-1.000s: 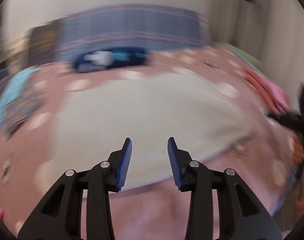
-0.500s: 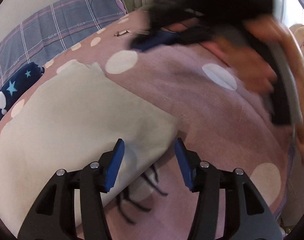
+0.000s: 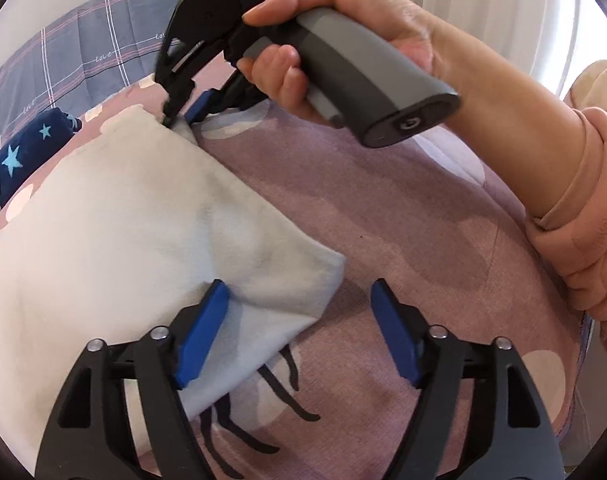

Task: Fold small clothes

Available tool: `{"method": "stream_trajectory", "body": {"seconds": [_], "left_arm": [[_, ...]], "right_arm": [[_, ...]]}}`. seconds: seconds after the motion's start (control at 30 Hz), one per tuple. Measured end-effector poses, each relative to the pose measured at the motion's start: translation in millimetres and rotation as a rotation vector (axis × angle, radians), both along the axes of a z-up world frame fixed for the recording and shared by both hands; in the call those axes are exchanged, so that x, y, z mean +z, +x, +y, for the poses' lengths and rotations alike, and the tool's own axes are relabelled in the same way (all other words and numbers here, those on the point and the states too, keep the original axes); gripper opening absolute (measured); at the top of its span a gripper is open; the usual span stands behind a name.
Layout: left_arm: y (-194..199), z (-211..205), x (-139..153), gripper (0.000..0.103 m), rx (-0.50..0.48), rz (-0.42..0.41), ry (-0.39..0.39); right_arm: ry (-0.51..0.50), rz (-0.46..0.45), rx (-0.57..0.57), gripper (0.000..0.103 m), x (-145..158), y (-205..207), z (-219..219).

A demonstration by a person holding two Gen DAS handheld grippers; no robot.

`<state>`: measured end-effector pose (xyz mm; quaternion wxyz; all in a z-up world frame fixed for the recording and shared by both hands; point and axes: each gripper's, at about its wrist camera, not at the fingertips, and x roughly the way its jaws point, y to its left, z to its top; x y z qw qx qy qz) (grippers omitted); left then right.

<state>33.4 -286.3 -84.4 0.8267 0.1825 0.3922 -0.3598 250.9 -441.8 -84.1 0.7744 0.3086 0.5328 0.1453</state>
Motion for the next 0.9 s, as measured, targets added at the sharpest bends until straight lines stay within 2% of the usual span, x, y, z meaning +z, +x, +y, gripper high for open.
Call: {"method": "stream_trajectory", "body": {"seconds": [0.07,0.13,0.27,0.37,0.4,0.43,0.53,0.6,0.67,0.73,0.83,0.9], "left_arm": [[-1,1,0,0.077,-0.001,-0.007,-0.003],[-2,2,0,0.077,-0.001,-0.001,-0.013],[-2,2,-1,0.077,-0.002,-0.004,-0.01],[2,3,-2,0.077,-0.001,-0.004,-0.013],[1,4,-2,0.077,-0.001,-0.001,-0.019],[0,6,-1,0.077,-0.002,0.007,-0.029],[2,14,0,0.077,-0.008,0.039,-0.077],[6,20,1,0.077,-0.012,0.072,-0.118],[10,25,3,0.075,-0.015,0.101,-0.159],[13,33,5,0.065,-0.022,0.141,-0.213],[16,43,9,0.051,-0.026,0.19,-0.25],[17,52,13,0.049,-0.006,0.197,-0.255]], "right_arm": [[-0.01,-0.001,-0.02,0.002,-1,0,-1],[-0.011,-0.048,-0.034,0.002,7,-8,-2],[-0.092,-0.207,-0.063,0.001,45,-41,3],[-0.242,-0.254,-0.052,0.001,50,-40,16],[-0.319,-0.24,-0.03,0.001,42,-33,24],[-0.337,-0.223,-0.02,0.001,34,-29,26],[-0.314,-0.211,-0.014,0.002,18,-24,21],[-0.318,-0.231,-0.049,0.004,26,-37,12],[-0.337,-0.274,-0.035,0.005,40,-58,7],[-0.303,-0.299,0.004,0.006,47,-86,2],[-0.212,-0.299,0.042,0.006,43,-131,-9],[-0.159,-0.282,0.051,0.006,36,-158,-14]]}}
